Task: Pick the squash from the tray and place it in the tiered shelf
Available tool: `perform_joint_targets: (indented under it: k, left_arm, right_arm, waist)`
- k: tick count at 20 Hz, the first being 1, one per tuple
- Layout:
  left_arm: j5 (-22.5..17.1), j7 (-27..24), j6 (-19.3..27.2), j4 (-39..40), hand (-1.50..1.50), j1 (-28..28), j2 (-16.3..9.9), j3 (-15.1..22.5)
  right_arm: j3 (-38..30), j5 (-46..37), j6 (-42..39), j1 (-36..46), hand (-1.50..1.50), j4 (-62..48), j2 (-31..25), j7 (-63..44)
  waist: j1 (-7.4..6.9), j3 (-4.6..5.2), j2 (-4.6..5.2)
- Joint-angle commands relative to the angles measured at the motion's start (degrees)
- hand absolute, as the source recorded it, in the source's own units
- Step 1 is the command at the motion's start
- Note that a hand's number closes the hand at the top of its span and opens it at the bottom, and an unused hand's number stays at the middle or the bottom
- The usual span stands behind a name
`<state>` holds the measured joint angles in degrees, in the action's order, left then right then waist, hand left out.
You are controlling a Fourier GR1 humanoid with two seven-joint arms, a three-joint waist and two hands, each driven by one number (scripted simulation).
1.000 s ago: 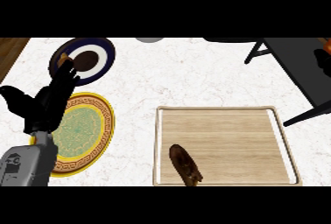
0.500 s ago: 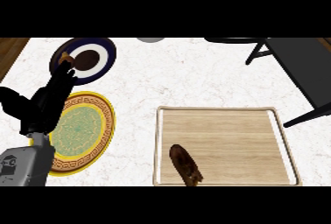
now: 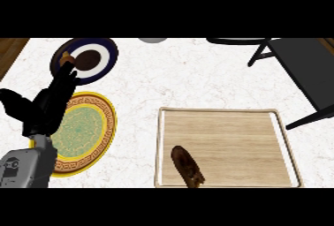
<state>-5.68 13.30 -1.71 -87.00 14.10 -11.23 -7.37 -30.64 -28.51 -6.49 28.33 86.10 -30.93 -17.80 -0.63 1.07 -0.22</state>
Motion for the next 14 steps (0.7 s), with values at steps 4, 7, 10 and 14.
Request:
perform_joint_targets:
  k: [4, 7, 10, 14]
  left_arm:
    - [1.4, -0.67, 0.11, 0.51, 0.0, 0.54, -0.27, 0.62]
    - [1.04, 0.23, 0.95, 1.5, 0.0, 2.14, 1.09, 0.93]
    - [-0.73, 2.75, -0.91, 1.11, 0.0, 4.08, -1.87, -1.13]
    - [0.38, -0.65, -0.65, 1.61, 0.0, 1.66, -0.32, -0.16]
  right_arm:
    - [-3.36, -4.86, 7.38, -1.74, -1.5, -8.54, -1.03, -1.87]
    - [-5.32, -4.42, 12.85, -0.64, -1.5, -13.2, -1.25, 5.1]
    - [-6.67, -2.66, 14.4, 2.44, -1.5, -16.32, -3.81, 8.53]
    - [-10.38, 1.88, 16.66, 4.47, -1.5, -26.63, -7.09, 18.72]
  waist:
    - [0.4, -1.09, 0.54]
    - [0.21, -1.16, 0.73]
    - [0.03, -1.13, 0.51]
    - [0.0, -1.13, 0.56]
